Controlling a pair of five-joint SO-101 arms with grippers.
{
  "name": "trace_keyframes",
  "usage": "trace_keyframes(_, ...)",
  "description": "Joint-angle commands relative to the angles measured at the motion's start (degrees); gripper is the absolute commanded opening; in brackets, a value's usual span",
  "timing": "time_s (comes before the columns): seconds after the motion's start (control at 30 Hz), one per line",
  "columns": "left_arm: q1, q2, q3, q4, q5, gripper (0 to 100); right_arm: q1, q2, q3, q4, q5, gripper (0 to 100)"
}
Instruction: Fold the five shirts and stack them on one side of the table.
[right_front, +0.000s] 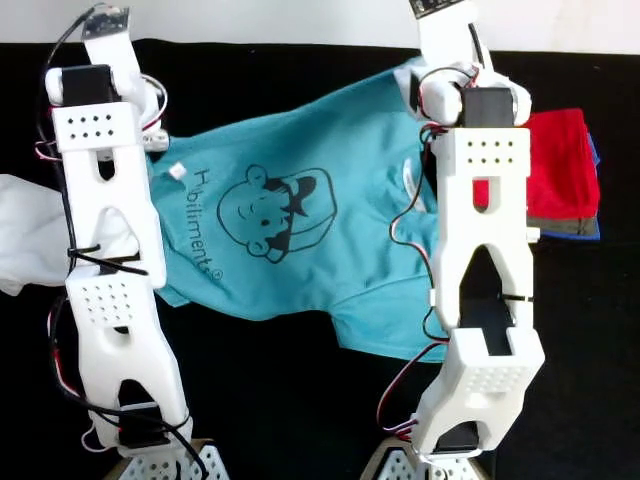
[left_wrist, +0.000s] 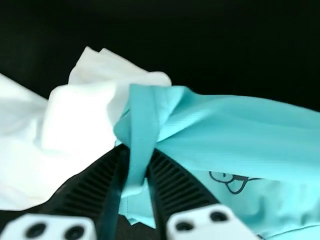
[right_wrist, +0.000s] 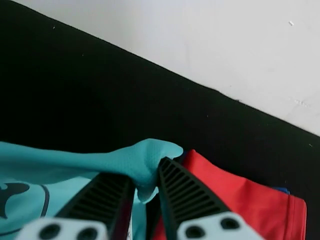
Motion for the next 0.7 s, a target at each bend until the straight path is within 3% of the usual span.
trace_keyframes(0.0, -3.8, -0.3, -2.0, 0.9, -0.2, 19, -0.2, -0.4, -2.9, 0.4, 0.4, 0.5)
trace_keyframes(0.17, -11.5, 3.1, 1.9, 0.8, -0.5, 18, -0.2, -0.4, -3.2, 0.3, 0.4, 0.5)
trace_keyframes(0.33, -18.8, 12.7, 7.3, -0.8, -6.8, 18, -0.8, -0.4, -3.3, 0.2, 0.4, 0.5)
trace_keyframes(0.67, -45.2, 20.3, 4.1, -11.4, -19.1, 18, -1.1, -0.6, -3.3, 0.4, 0.3, 0.5)
